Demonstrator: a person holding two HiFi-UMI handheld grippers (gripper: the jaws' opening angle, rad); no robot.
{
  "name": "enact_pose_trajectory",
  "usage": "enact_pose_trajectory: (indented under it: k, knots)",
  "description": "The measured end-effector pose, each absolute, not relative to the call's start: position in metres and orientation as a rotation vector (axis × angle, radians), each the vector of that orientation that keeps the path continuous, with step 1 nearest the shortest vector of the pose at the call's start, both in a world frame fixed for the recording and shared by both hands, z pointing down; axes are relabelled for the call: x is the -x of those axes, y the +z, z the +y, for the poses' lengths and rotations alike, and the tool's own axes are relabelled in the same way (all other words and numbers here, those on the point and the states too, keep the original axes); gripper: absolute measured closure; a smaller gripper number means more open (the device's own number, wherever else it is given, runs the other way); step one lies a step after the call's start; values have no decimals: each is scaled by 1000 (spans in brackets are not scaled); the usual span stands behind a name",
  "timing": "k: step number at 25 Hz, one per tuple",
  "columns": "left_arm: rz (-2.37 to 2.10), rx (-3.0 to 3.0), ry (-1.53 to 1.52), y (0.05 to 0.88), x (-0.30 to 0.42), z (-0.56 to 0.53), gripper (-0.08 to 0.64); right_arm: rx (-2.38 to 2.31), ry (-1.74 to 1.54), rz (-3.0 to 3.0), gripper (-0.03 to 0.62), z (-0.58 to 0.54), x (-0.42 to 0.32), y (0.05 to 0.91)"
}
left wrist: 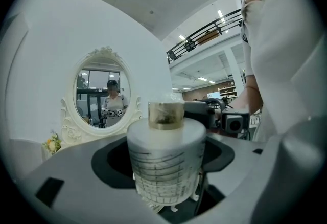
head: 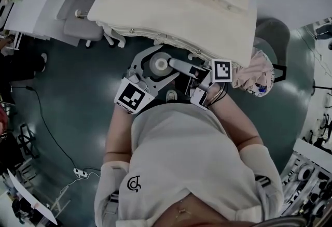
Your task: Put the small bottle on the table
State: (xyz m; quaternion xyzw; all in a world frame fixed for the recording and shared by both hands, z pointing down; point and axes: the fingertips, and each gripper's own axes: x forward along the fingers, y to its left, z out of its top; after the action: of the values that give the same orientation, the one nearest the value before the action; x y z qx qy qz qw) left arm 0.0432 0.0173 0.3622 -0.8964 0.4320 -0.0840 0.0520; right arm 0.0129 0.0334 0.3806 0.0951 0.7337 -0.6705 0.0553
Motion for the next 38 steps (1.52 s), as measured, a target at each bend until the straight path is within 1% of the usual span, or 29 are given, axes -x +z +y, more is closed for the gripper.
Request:
enact_pose_trajectory:
  k: [10,19,27,33,36,38]
  knots:
    - [1212,2830,-239,379,-13,-70,210,-162,-2021,2181,224,-57,18,393]
    - [962,2951,-236,394,31,-158,210,40,-1975,2084,224,-149,64,408]
    - [753,2963,-271,409,63,-200,210,136,-1919,2046,222,-195,98,426]
    - [723,3053,-289,454,75,-219,210,236,-1896,2117,219,-219,106,465]
    - [709,3081,-335,480,78,-225,210,335,-1906,2173,196,-228,105,491]
    - [697,3092,-367,495,78,-229,210,404,-1927,2190,200,-232,102,506]
